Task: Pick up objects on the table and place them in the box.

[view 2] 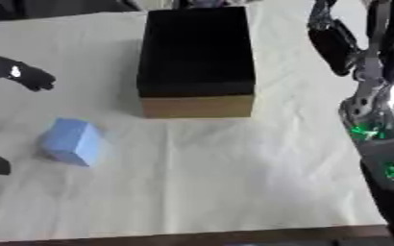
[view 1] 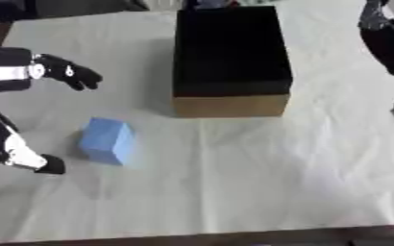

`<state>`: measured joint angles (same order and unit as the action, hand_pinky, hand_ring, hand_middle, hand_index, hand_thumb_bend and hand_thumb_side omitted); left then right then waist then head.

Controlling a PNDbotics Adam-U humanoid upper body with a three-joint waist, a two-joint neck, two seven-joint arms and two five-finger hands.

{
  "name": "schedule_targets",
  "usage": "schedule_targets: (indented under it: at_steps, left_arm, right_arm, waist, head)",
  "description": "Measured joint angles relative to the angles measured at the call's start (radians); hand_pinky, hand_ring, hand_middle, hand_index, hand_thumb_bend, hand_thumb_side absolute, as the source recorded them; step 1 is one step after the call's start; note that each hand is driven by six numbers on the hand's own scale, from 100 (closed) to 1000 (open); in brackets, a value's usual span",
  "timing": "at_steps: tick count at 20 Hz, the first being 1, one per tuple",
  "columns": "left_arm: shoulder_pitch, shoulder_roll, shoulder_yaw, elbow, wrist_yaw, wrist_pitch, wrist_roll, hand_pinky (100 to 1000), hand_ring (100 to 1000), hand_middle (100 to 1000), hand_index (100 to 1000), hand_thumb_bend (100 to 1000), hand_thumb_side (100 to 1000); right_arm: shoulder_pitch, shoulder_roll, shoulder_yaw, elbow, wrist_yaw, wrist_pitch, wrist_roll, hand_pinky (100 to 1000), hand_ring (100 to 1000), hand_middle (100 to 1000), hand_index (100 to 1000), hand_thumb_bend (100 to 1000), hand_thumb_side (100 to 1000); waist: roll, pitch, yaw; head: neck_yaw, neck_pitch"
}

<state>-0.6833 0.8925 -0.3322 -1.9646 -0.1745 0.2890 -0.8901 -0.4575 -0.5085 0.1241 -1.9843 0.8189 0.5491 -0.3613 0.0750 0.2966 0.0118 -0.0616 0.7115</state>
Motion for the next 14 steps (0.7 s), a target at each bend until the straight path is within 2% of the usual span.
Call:
schedule_targets:
  at_steps: [6, 14]
  left_arm:
    - [-0.049, -0.062, -0.023, 0.128, -0.093, 0.018, 0.003, 1000, 935, 895, 988, 638, 226]
    - [-0.083, -0.128, -0.034, 0.298, -0.182, -0.029, 0.016, 1000, 944, 898, 980, 680, 229]
  right_arm:
    - [-0.001, 0.005, 0.005, 0.000, -0.003, -0.004, 0.000, 811, 754, 650, 849, 100, 338]
    - [-0.009, 0.011, 0.009, 0.000, -0.009, -0.009, -0.005, 810, 752, 648, 849, 100, 343]
  waist:
    - [0.003, -0.001, -0.012]
    - [0.010, 0.009, -0.019]
  head:
    - [0.008, 0.000]
    - [0.010, -0.002]
